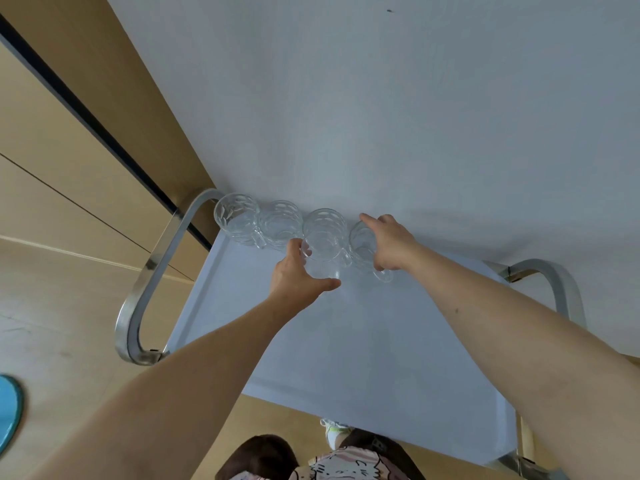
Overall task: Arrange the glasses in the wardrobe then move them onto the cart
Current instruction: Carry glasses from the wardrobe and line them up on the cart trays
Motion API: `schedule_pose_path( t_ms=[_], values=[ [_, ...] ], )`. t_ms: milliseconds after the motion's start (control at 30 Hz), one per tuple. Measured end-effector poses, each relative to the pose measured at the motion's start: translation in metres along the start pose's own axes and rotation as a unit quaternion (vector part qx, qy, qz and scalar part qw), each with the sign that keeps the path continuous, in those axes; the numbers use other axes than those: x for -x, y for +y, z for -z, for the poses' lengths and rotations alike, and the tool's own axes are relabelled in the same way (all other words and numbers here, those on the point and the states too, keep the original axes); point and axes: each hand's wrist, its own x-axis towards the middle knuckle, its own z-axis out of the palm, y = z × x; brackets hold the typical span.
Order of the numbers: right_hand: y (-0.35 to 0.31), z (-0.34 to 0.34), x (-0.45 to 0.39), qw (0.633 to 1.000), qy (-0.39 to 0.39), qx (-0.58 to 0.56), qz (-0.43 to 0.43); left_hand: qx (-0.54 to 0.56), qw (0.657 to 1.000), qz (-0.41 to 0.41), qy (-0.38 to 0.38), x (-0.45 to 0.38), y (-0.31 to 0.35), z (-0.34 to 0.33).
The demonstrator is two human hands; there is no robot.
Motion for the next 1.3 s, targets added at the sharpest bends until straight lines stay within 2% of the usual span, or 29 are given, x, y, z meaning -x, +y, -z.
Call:
schedule_pose_path(
  t_ms=[400,733,1033,1300],
  values=[
    [-0.040,0.000,0.068,0.994,0.090,0.013,-0.052,-0.002,0.996,-0.078,-0.034,0.015,0.001,0.049],
    [-0.089,-0.026,0.141,0.984,0.142,0.002,-0.103,-0.013,0.986,-0.152,-0.064,0.044,-0.003,0.095],
    [-0.110,-0.066,0.191,0.983,0.132,-0.012,-0.126,-0.002,0.988,-0.137,-0.070,0.081,-0.024,0.103],
    [-0.094,-0.119,0.229,0.987,0.111,-0.033,-0.109,-0.010,0.993,-0.106,-0.054,0.139,-0.055,0.083]
  ],
)
